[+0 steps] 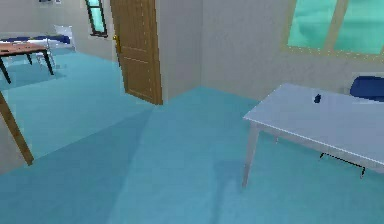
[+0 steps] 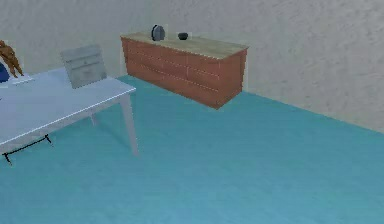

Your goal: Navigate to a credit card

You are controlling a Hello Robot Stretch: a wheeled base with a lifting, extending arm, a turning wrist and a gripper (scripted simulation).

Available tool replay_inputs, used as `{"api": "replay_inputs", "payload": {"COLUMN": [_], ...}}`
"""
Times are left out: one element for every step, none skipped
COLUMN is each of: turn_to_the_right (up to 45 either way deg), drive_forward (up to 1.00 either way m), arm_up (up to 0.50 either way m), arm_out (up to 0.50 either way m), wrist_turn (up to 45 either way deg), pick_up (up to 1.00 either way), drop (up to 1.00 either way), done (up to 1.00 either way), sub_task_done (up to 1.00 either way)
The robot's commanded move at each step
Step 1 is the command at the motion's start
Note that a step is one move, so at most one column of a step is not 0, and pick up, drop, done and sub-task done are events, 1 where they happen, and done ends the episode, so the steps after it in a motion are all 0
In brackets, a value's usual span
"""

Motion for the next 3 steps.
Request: {"api": "replay_inputs", "payload": {"turn_to_the_right": [0.0, -42.0, 0.0], "drive_forward": [0.45, 0.00, 1.00], "arm_up": [0.00, 0.00, 0.00], "arm_out": [0.00, 0.00, 0.00], "wrist_turn": [0.0, 0.0, 0.0], "pick_up": [0.00, 0.00, 0.00], "drop": [0.00, 0.00, 0.00], "done": [0.00, 0.00, 0.00], "sub_task_done": [0.00, 0.00, 0.00]}}
